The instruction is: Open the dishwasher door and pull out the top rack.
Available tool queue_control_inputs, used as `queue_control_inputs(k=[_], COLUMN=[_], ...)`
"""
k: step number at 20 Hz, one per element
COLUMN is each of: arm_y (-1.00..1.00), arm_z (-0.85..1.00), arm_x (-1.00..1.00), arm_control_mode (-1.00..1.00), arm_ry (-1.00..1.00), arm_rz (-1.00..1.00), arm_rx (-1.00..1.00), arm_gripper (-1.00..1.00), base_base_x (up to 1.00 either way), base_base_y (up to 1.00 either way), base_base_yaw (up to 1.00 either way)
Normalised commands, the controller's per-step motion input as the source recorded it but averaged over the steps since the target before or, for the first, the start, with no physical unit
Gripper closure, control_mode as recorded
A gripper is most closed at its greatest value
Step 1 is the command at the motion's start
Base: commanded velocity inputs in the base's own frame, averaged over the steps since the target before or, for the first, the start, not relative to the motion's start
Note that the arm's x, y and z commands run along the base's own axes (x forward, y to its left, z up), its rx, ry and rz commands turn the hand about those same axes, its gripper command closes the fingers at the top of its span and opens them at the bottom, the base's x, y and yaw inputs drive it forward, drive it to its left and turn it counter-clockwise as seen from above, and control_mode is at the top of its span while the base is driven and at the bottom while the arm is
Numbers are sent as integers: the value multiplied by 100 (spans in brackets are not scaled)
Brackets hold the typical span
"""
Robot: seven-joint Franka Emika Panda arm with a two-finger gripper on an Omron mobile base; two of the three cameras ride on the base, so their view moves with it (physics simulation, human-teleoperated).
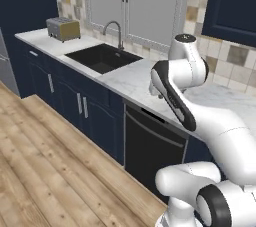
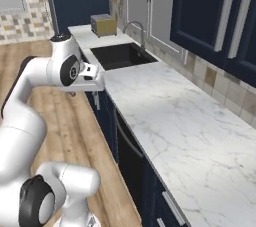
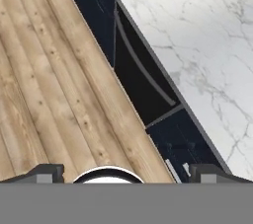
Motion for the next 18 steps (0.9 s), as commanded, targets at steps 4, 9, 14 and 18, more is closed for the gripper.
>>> queue_control_inputs(k=[4, 9, 14, 18], arm_y=[14, 20, 15, 2], arm_z=[-41, -36, -30, -33], arm_x=[8, 3, 2, 5], arm_control_mode=[-100, -100, -100, -100], arm_ry=[0, 0, 0, 0], arm_rz=[0, 0, 0, 0], arm_rx=[-10, -9, -9, -9], arm_gripper=[-100, -100, -100, -100], base_base_x=[0, 0, 0, 0], base_base_y=[0, 0, 0, 0], base_base_yaw=[0, 0, 0, 0])
